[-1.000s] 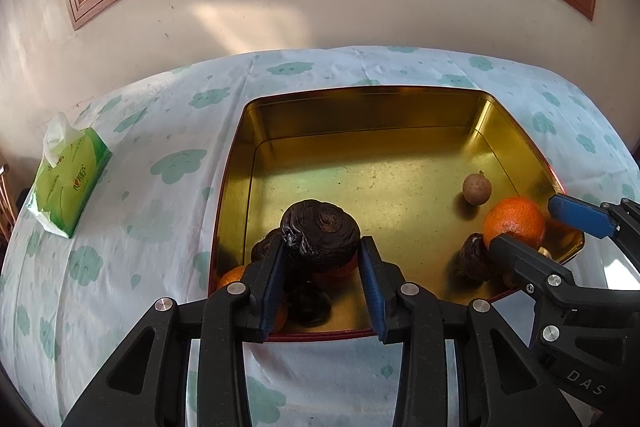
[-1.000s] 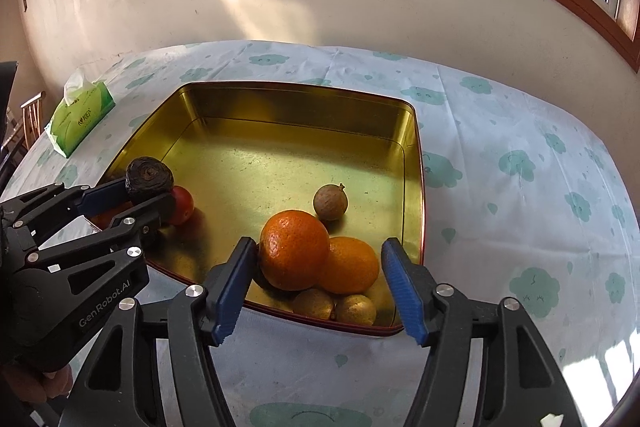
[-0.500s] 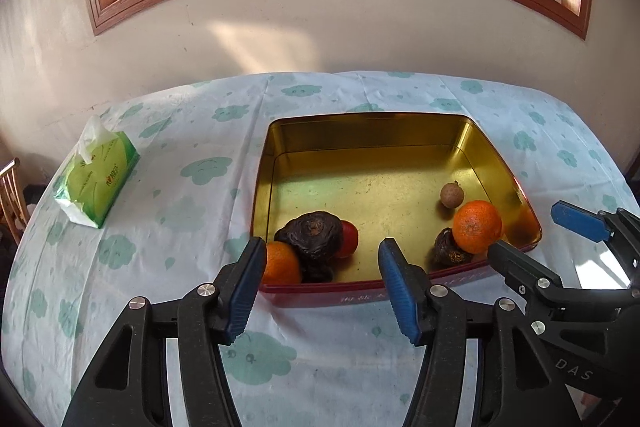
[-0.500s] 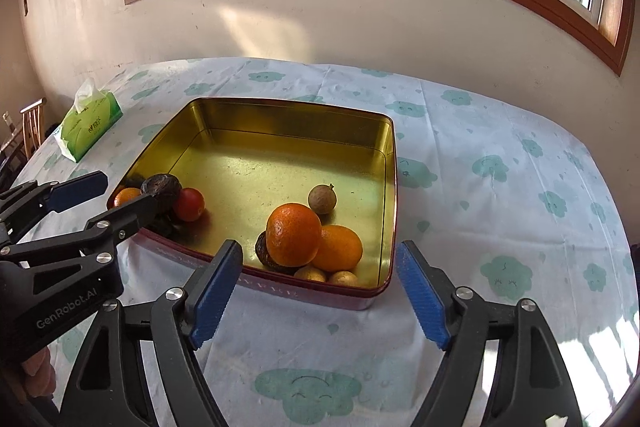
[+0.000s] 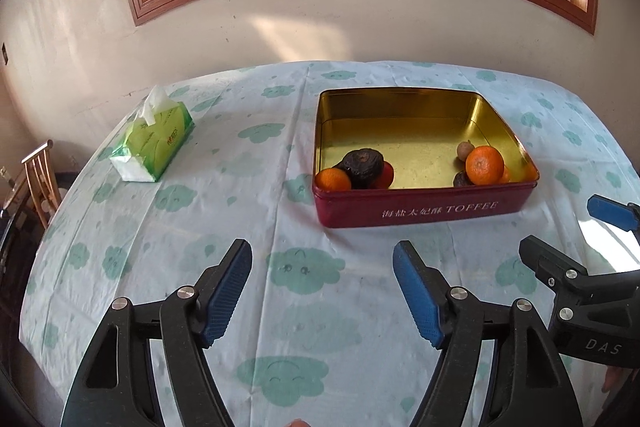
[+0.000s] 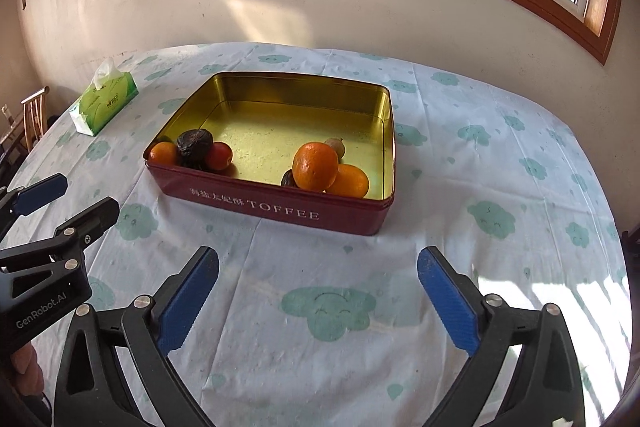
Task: Organize fruits
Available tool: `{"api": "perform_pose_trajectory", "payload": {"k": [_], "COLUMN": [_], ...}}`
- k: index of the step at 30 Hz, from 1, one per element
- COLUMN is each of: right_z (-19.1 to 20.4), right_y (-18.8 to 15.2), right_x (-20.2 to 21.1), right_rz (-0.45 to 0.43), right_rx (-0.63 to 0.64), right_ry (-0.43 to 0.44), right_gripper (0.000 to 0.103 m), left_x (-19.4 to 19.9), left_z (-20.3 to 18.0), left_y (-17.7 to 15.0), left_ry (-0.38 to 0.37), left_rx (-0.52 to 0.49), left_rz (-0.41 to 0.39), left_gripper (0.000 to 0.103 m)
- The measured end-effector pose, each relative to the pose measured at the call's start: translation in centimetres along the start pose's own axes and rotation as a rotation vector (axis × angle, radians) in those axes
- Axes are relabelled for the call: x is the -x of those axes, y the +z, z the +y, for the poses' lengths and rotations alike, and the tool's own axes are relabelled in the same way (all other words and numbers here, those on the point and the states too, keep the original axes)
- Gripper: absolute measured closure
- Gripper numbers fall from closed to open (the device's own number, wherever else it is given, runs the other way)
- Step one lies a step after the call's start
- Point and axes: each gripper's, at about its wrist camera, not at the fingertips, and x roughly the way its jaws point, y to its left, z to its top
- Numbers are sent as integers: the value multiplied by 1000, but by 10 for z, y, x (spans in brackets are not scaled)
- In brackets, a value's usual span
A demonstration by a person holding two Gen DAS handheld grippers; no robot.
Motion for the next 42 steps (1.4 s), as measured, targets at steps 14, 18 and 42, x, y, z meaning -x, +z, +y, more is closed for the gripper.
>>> {"api": "perform_pose_trajectory", "payload": {"k": [14,18,42], "right_z": [9,9,9], "right_y": [-28,-31,-33], "right_x": [14,17,18], "right_rz": [41,35,37], "right_rx": [15,23,34], "right_ry": [-4,-8,-13], "right_gripper": [3,3,2], "left_x": [14,15,14], "left_z": [7,6,2], "left_y": [-20,-23,-26], "left_ry": [13,10,11], "left_rx": [30,33,34], "left_rz": [17,21,37], "left_gripper": [27,27,27]}}
